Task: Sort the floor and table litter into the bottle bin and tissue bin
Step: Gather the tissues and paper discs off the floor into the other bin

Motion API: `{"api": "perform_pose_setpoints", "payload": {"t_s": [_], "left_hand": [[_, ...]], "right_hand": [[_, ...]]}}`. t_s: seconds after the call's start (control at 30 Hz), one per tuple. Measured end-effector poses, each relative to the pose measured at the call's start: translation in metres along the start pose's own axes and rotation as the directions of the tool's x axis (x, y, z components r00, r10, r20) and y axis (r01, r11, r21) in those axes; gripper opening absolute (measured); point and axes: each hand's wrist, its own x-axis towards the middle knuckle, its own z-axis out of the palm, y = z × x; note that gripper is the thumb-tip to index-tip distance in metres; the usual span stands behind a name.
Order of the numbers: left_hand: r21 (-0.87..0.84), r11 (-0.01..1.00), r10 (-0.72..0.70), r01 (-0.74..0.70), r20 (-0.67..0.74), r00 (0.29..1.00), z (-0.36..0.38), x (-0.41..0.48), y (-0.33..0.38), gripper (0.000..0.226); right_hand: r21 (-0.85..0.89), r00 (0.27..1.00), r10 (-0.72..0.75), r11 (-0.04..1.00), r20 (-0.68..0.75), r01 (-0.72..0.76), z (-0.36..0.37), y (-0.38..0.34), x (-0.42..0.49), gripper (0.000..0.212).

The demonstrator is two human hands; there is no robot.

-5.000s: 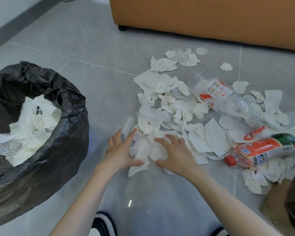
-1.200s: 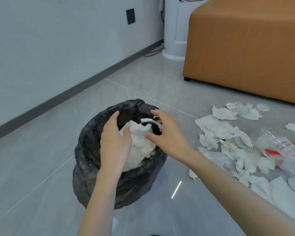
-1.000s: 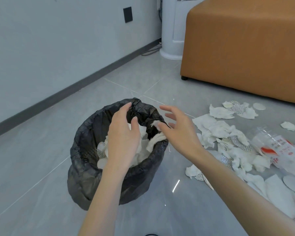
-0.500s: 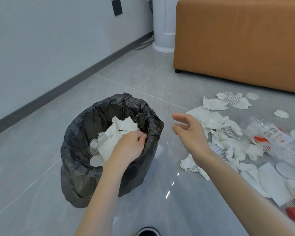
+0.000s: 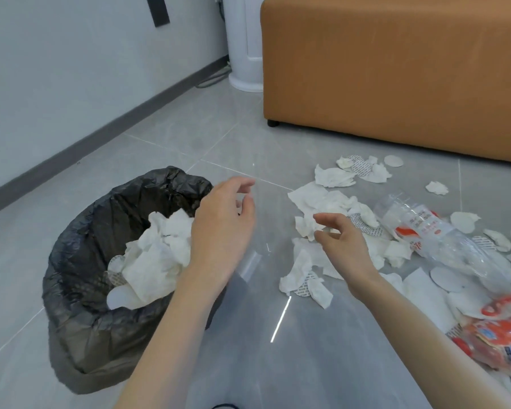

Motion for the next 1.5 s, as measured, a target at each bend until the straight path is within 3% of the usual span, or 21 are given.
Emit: {"api": "perform_pose_setpoints", "payload": {"t_s": [0.17,0.23,0.4,0.47,0.6,0.7,0.8,0.9,1.03,1.13,1.23,1.37,1.5], "left_hand": [[-0.061,0.998,0.045,-0.031,0.239,0.97,0.074,0.008,0.02,0.033],[0.012,0.999,0.034,-0.04,0.347,0.937,0.11,0.004,0.015,0.037],[0.168,0.986,-0.105,-0.004,0.633,0.767,0.184,-0.018,-0.013,0.064],[0.244,0.968,-0.213,0.058,0.682,0.7,0.204,-0.023,-0.022,0.074],[0.371,0.928,-0.308,0.043,0.694,0.651,0.231,-0.033,-0.032,0.078],[0.446,0.895,-0.304,-0.03,0.658,0.689,0.236,-0.046,-0.037,0.068],[0.363,0.928,-0.165,-0.087,0.607,0.778,0.234,-0.06,-0.045,0.055],[0.222,0.972,-0.07,-0.074,0.579,0.812,0.231,-0.073,-0.051,0.047],[0.121,0.993,-0.053,-0.017,0.551,0.833,0.225,-0.082,-0.057,0.039],[0.073,0.997,-0.047,0.012,0.503,0.863,0.216,-0.082,-0.057,0.032],[0.045,0.998,-0.064,0.049,0.418,0.906,0.201,-0.078,-0.054,0.027],[-0.018,0.994,-0.1,0.11,0.283,0.954,0.179,-0.071,-0.052,0.024],[0.002,0.989,-0.14,0.145,0.259,0.956,0.165,-0.066,-0.059,0.024]], "right_hand": [[-0.145,0.991,0.101,0.983,-0.088,-0.114,-0.05,0.045,0.008,0.032],[-0.259,0.982,0.159,0.949,-0.1,-0.18,-0.071,0.064,0.009,0.034],[-0.64,0.921,0.343,0.67,-0.184,-0.377,-0.118,0.112,0.001,0.045],[-0.692,0.903,0.392,0.603,-0.177,-0.397,-0.131,0.128,-0.004,0.052],[-0.686,0.885,0.452,0.609,-0.111,-0.398,-0.142,0.15,-0.011,0.067],[-0.716,0.902,0.427,0.609,-0.068,-0.342,-0.136,0.156,-0.018,0.071],[-0.801,0.945,0.32,0.549,-0.063,-0.239,-0.122,0.16,-0.027,0.069],[-0.832,0.978,0.191,0.526,-0.084,-0.174,-0.106,0.161,-0.03,0.051],[-0.89,0.994,0.094,0.447,-0.058,-0.094,-0.096,0.162,-0.028,0.03],[-0.861,0.998,0.041,0.505,-0.051,-0.064,-0.099,0.162,-0.027,0.02],[-0.759,0.992,0.037,0.641,-0.117,-0.113,-0.106,0.157,-0.027,0.016],[-0.455,0.963,0.043,0.875,-0.268,-0.165,-0.111,0.139,-0.032,0.013],[-0.201,0.951,0.1,0.966,-0.292,-0.164,-0.107,0.11,-0.037,0.01]]}}
